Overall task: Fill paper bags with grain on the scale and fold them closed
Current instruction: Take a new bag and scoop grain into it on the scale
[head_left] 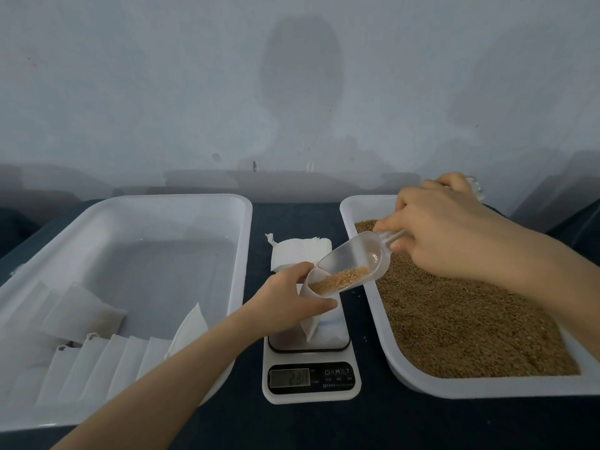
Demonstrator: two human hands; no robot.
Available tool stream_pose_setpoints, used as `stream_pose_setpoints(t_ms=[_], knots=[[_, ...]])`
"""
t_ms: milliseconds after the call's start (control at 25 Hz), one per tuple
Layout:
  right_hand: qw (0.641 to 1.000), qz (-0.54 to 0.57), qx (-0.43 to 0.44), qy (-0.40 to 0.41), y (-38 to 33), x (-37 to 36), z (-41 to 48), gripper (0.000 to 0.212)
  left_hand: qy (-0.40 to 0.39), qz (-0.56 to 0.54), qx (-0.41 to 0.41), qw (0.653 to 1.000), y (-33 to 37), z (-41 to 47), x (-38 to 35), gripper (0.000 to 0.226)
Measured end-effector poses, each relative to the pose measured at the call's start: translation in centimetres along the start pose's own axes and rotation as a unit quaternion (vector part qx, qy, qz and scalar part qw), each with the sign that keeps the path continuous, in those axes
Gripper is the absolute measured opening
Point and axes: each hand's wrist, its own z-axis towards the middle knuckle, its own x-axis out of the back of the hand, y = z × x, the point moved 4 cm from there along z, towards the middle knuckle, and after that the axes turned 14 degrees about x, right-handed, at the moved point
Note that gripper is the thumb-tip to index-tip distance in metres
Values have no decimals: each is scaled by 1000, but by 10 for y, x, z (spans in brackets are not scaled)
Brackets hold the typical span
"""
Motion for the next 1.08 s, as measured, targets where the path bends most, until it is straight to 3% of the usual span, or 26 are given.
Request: stream_pose_setpoints(t_ms=[360,640,720,840,960,1080], knots=[[994,-105,28,9,-22,16,10,28,16,15,10,1000,-2,1,0,49],[986,-167,28,10,-32,22,-1,28,20,0,22,1000,-2,0,3,40],[993,-116,-4,12,-13,18,-9,26,20,-5,21,1000,-1,0,4,35],[991,50,-127,19,30,-10,-23,26,19,-8,23,1000,0,-1,4,34],[933,240,-267,8,51,-68,-32,22,14,-11,31,999,0,-2,3,38],[909,230,-337,-81,51,-121,-27,29,13,-4,29,1000,0,-2,3,39]])
